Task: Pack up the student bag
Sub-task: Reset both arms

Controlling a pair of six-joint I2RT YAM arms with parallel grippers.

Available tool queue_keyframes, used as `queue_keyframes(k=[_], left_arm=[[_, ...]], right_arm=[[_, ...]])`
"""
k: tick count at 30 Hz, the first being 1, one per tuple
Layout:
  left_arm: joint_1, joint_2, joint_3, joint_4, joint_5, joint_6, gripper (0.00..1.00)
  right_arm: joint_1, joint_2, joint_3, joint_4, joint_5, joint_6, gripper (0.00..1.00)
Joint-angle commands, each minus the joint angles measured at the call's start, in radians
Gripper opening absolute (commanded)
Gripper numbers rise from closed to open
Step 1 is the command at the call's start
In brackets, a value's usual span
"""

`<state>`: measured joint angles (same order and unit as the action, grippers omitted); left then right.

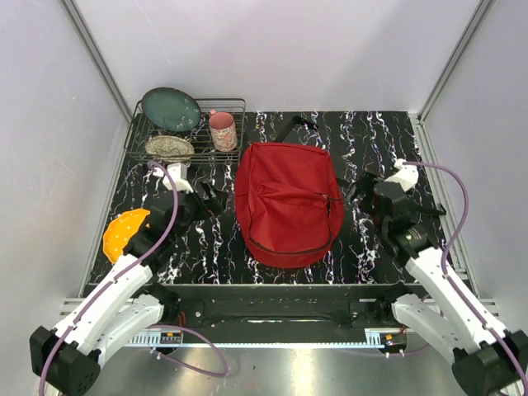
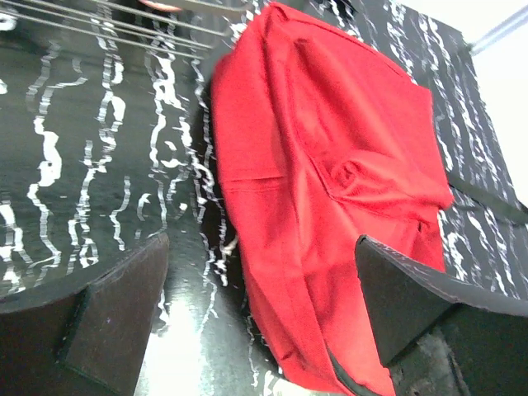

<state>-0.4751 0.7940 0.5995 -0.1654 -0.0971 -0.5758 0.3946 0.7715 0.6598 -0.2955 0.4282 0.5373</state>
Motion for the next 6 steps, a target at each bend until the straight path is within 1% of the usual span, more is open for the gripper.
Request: queue_keyframes(k=[1,2,4,5,6], left_arm=[[0.0,-0.035,0.02,-0.069,-0.225,0.037,0.99],[0.0,-0.032,0.029,-0.104,-0.277,0.016,0.99],[-0.002,-0.012,0.048,-0.14,-0.314,0.007,0.99],[-0.002,-0.003,0.055,-0.178,-0.335,-0.015,0.99],[0.0,0.01,0.068,-0.198,-0.372,-0.021,0.99]], right_arm=[[-0.013,0.159,0.103,-0.051,0.144,-0.134,1.0],[-0.023,0.182,0.121,-0.051,0.13,-0.137,1.0],[-0.069,0.25,0.139,-0.054,0.065,-0.129,1.0],[-0.13,0.273,0.161,-0.066,0.017,-0.108,1.0],[-0.163,0.297,0.167,-0.071,-0.012,-0.093,1.0]])
